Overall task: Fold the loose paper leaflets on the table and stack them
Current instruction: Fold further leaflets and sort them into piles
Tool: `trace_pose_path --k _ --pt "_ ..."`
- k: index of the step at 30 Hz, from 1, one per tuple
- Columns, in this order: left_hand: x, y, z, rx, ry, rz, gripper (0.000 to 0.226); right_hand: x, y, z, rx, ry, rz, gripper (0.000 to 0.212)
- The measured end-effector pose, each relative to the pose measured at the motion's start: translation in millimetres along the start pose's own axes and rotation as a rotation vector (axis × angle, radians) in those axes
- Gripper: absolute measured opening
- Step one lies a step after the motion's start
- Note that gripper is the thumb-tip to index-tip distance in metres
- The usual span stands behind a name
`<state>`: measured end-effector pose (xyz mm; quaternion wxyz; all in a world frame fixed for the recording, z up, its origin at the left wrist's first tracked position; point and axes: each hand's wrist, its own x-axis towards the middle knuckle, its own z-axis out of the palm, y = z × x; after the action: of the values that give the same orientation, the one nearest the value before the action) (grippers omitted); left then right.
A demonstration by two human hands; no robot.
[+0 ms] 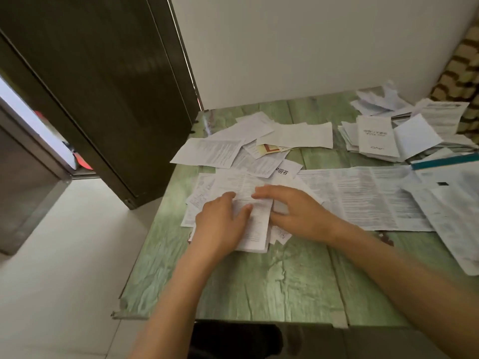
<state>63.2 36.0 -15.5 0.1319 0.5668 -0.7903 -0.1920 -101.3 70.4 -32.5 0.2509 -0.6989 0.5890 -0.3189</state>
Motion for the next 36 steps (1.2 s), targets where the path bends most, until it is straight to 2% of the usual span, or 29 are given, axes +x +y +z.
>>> trace_pose_path --k 2,3,4,7,8,9,10,11,13,14,15,16,18,20,21,24,26,28,30,36 --pt "-1 -3 -6 -0.120 0.029 -0.009 0.047 -2 2 3 -0.065 0.020 -0.029 0.031" --pt "-3 -2 -10 -0.217 0.104 -0.018 0.041 -2 3 5 -0.079 0.049 -0.049 0.030" --pt "-4 -2 -15 -0.327 0.227 -0.034 0.034 -2 2 5 -0.053 0.096 -0.056 0.030" --pt "-13 3 -35 -0.695 0.797 -0.155 0.022 -1 -6 1 0.162 0.272 -0.005 0.021" --pt "-17 6 -40 -0.787 0.947 -0.204 0.022 -1 -11 0 0.274 0.336 0.020 0.025" --pt "-20 8 -41 -0.870 1.008 -0.260 0.022 -1 -14 -1 0.380 0.393 0.045 0.030" --pt "-22 11 -41 -0.949 0.946 -0.319 0.022 -3 -18 -1 0.473 0.436 0.066 0.031" --pt "-24 13 -38 -1.047 0.776 -0.382 0.023 -3 -21 -2 0.562 0.455 0.078 0.026" --pt "-22 22 -30 -1.283 0.270 -0.448 0.039 -6 -26 -3 0.730 0.427 0.106 0.015" --pt "-21 26 -28 -1.374 0.075 -0.456 0.052 -8 -27 -3 0.792 0.370 0.116 0.015" --pt "-21 31 -28 -1.422 -0.051 -0.428 0.061 -10 -28 -4 0.825 0.300 0.126 0.015" --pt "-20 33 -27 -1.439 -0.106 -0.360 0.065 -11 -27 -4 0.831 0.239 0.132 0.015" --pt "-18 34 -25 -1.482 -0.116 -0.219 0.052 -13 -24 -4 0.832 0.107 0.140 0.007" --pt "-15 32 -24 -1.543 -0.096 -0.210 0.033 -13 -22 -6 0.825 0.000 0.157 0.029" --pt "-12 30 -23 -1.558 -0.095 -0.230 0.029 -12 -23 -8 0.816 -0.005 0.153 0.032" --pt "-10 26 -20 -1.530 -0.097 -0.244 0.030 -10 -21 -17 0.793 0.197 0.136 0.017" --pt "-11 26 -20 -1.510 -0.072 -0.242 0.029 -7 -18 -23 0.760 0.302 0.152 0.019" --pt "-12 26 -18 -1.499 -0.065 -0.231 0.029 -6 -15 -27 0.705 0.263 0.187 0.037" --pt "-14 26 -16 -1.484 -0.077 -0.218 0.025 -7 -18 -27 0.710 0.188 0.194 0.044" --pt "-14 33 -8 -1.356 -0.100 -0.166 0.024 -10 -18 -24 0.715 0.194 0.205 0.012"
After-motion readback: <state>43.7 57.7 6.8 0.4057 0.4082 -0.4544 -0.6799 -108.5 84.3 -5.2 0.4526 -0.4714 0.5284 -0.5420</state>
